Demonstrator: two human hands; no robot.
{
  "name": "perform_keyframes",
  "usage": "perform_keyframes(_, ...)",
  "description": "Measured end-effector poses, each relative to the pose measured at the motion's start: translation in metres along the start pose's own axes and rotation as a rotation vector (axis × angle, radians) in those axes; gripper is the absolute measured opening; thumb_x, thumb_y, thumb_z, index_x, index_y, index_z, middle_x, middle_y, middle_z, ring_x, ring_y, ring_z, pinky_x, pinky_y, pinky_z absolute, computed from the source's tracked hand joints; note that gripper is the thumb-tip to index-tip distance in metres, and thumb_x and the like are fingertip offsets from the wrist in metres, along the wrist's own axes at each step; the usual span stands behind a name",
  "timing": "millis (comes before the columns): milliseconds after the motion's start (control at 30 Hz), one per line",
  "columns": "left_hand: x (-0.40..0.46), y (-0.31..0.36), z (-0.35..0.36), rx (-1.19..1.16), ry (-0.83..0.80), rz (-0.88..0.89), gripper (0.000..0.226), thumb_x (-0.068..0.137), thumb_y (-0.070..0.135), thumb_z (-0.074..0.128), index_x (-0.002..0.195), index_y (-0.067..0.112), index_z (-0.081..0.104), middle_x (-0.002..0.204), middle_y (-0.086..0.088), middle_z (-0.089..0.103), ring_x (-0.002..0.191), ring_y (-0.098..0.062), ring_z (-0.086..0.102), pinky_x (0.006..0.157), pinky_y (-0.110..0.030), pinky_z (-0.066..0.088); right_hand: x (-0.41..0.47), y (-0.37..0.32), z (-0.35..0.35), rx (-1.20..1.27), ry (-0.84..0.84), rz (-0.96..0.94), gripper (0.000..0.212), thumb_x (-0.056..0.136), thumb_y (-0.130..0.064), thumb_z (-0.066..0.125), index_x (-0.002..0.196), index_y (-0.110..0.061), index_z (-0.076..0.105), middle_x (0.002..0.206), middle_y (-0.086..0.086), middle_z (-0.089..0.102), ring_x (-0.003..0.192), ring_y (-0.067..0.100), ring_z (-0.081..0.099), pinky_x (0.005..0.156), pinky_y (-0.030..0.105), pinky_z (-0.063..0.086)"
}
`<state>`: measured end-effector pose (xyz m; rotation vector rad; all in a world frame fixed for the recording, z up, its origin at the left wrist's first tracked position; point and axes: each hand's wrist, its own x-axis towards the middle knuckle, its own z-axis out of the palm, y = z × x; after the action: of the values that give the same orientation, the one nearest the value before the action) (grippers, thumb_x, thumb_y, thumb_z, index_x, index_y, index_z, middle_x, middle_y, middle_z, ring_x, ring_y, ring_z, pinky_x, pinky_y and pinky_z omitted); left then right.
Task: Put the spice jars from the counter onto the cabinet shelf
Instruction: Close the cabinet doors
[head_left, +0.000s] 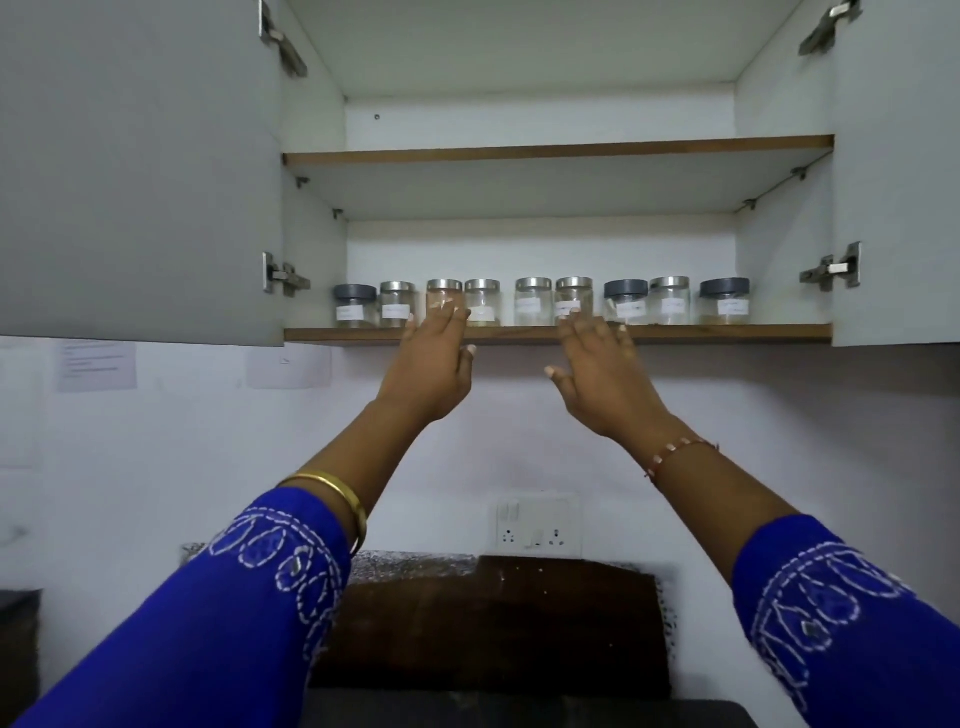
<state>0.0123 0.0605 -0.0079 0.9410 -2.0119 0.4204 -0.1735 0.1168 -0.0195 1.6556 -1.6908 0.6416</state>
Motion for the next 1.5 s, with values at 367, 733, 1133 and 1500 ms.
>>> perform_keyframes(367, -0.036, -0.041, -0.086, -0.020, 0.214, -0.044, 0.046, 0.096, 0.013, 0.038, 0.141, 0.008, 0.033, 0.153, -0.012, 0.027, 0.145, -0.023, 0.016, 0.120, -0.039, 0.006, 0.020, -0.099, -0.036, 0.048, 0.077, -0.173, 0.061, 0.100, -0.035, 0.032, 0.150, -0.009, 0.010, 0.159, 0.010, 0.008, 0.147, 0.028, 0.003, 0.119, 0.045, 0.004)
perform_keyframes(733, -0.096, -0.064, -0.181, 0.053, 0.451, -0.168, 0.041, 0.096, 0.014, 0.037, 0.137, 0.011, 0.037, 0.152, -0.008, 0.029, 0.146, -0.019, 0.014, 0.117, -0.030, 0.000, 0.021, -0.205, -0.059, 0.279, 0.162, -0.330, 0.062, 0.099, -0.037, 0.034, 0.150, -0.009, 0.011, 0.159, 0.010, 0.009, 0.147, 0.029, 0.004, 0.119, 0.046, 0.006)
perform_keyframes(1133, -0.128, -0.162, -0.283, 0.190, 0.598, -0.242, 0.044, 0.092, 0.008, 0.040, 0.136, 0.011, 0.039, 0.151, -0.007, 0.032, 0.145, -0.019, 0.018, 0.121, -0.037, 0.012, 0.029, -0.375, -0.080, 0.429, 0.251, -0.527, 0.064, 0.099, -0.037, 0.034, 0.150, -0.009, 0.006, 0.159, 0.011, 0.004, 0.147, 0.030, 0.000, 0.119, 0.041, 0.003)
perform_keyframes(1500, -0.108, -0.234, -0.313, -0.050, 0.565, -0.256, 0.059, 0.094, 0.026, 0.047, 0.145, 0.013, 0.022, 0.152, -0.004, 0.031, 0.139, -0.018, 0.031, 0.110, -0.028, 0.028, 0.054, -0.473, -0.055, 0.476, 0.484, -0.364, 0.085, 0.085, -0.049, 0.054, 0.144, 0.004, 0.024, 0.144, 0.027, 0.038, 0.134, 0.042, 0.038, 0.108, 0.049, 0.039)
